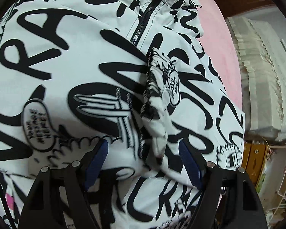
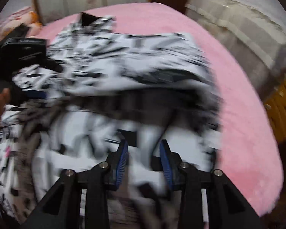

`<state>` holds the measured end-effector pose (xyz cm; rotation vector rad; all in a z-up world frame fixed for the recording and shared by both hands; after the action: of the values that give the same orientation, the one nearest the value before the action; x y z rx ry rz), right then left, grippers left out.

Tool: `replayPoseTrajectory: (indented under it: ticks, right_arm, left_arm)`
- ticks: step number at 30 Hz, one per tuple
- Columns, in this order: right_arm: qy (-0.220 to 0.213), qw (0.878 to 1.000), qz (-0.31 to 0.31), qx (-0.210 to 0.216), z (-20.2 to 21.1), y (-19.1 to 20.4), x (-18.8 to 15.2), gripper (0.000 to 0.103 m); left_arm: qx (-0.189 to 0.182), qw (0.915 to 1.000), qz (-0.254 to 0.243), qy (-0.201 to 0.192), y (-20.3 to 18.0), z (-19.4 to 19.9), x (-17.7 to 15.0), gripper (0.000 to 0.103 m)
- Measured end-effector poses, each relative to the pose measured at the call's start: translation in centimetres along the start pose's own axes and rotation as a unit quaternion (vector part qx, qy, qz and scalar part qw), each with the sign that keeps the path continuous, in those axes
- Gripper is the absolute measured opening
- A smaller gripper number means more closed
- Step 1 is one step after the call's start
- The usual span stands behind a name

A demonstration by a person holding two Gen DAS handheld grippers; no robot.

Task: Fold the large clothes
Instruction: 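Fold the held sleeve across the jacket front with the right gripper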

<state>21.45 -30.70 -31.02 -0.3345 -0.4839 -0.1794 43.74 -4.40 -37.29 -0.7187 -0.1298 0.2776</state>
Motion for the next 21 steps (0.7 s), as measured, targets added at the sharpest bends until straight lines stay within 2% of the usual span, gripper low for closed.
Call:
replayPoseTrajectory:
  ticks: [2, 5, 7, 9, 12, 17, 21]
  right_arm:
    - [0.013, 0.999, -0.02, -0.029, -0.9, -2.4, -0.3, 0.035]
    - [0.024, 0.997, -0.034, -0.059, -2.5, -5.0, -0.3, 0.035]
    - [0.026, 0.997, -0.038, -0.062, -3.5, -6.2, 0.3, 0.035]
    - [0.022, 0.997, -0.034, -0.065, -4.2, -6.9, 0.9, 0.035]
    - [0.02, 0.997, -0.019, -0.067, -5.5, -7.3, 2.4, 0.035]
    - [0.008, 1.0, -0.009, -0.029, -6.1, -7.6, 3.9, 0.035]
    - [0.003, 1.0, -0.012, 0.019, -5.9, -7.2, 4.2, 0.034]
  left_arm:
    - [0.012, 0.9999, 0.004, -0.007, 0.0, -0.6, 0.3, 0.071]
    - [0.021, 0.9994, 0.012, -0.024, -0.2, -0.8, 0.5, 0.053]
    - [0.027, 0.9991, 0.011, -0.031, -0.5, -0.8, 0.6, 0.026]
    - [0.012, 0.9994, 0.006, -0.033, -1.3, -0.9, 0.7, 0.01]
    - [0.01, 0.9979, -0.005, -0.063, -2.6, -0.1, 1.3, 0.01]
    - [0.011, 0.9884, -0.041, -0.146, -5.5, 4.1, 3.6, 0.009]
    - [0.046, 0.9839, -0.05, -0.166, -4.8, 6.2, 4.8, 0.009]
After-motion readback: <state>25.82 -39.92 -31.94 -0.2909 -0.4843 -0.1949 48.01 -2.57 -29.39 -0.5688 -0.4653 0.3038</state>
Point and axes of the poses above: each gripper's, at about its wrist camera, not at the fingertips, and z roughly against the way its jaws point, y to its left, x to its top, the point moved 6 cm from there along -z, roughly the way its jaws point, and after that the axes turned 12 degrees about -x, right-handed, at the moved point
